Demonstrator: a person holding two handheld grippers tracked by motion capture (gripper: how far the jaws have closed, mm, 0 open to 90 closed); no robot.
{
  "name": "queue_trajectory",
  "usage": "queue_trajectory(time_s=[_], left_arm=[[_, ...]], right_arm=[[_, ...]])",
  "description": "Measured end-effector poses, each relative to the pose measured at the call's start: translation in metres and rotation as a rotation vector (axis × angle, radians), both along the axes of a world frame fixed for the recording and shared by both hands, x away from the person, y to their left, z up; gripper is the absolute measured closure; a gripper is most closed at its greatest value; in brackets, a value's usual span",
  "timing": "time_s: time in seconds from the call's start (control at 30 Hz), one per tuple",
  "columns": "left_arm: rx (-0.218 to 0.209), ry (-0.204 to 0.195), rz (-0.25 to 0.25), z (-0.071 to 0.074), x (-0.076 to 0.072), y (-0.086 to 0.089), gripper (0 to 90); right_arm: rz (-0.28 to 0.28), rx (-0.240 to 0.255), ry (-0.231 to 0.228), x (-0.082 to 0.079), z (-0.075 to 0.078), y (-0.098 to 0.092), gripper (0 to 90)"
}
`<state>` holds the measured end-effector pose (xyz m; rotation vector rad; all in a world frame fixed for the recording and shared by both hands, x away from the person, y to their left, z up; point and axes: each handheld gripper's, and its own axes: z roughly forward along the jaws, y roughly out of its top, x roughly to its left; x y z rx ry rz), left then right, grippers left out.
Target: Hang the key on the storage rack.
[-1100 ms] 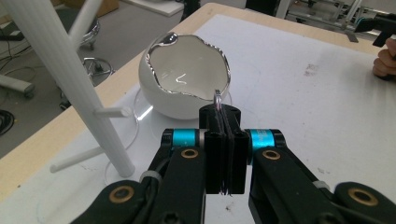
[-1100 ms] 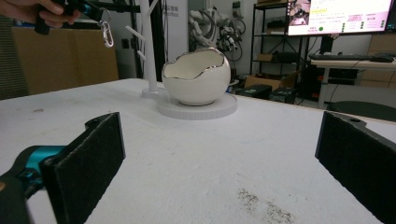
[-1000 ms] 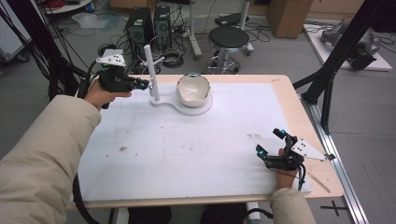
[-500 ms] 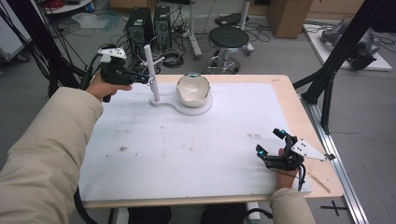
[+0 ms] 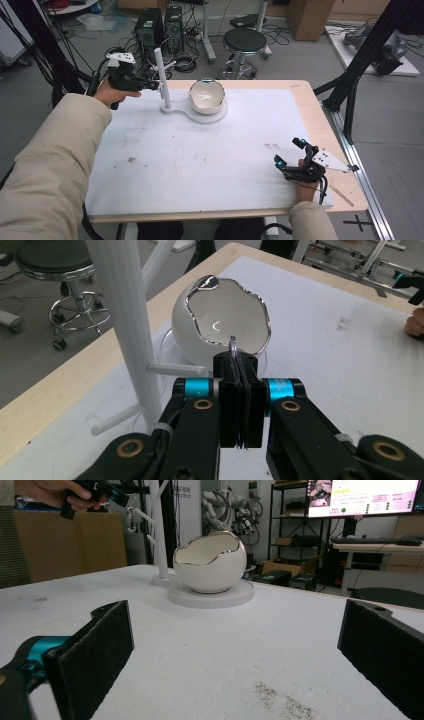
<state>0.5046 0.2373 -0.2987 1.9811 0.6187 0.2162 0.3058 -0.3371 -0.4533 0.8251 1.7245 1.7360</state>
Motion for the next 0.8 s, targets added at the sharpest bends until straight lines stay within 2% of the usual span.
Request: queue_trajectory(time_s=[0.23, 0.4, 0.8], left_arm=[[0.008, 0.010, 0.015, -0.005, 0.005, 0.005, 88.3], [-0.004, 0.018, 0.019, -0.008, 0.009, 0.008, 88.4], [-0.004, 0.022, 0.022, -0.014, 0.015, 0.006, 88.3]], right_arm=[[0.002, -0.003, -0.004, 0.000, 0.000, 0.000, 0.5], [0.001, -0.001, 0.001, 0.000, 0.000, 0.000, 0.4], [0.002, -0.001, 0.000, 0.000, 0.000, 0.000, 0.4]])
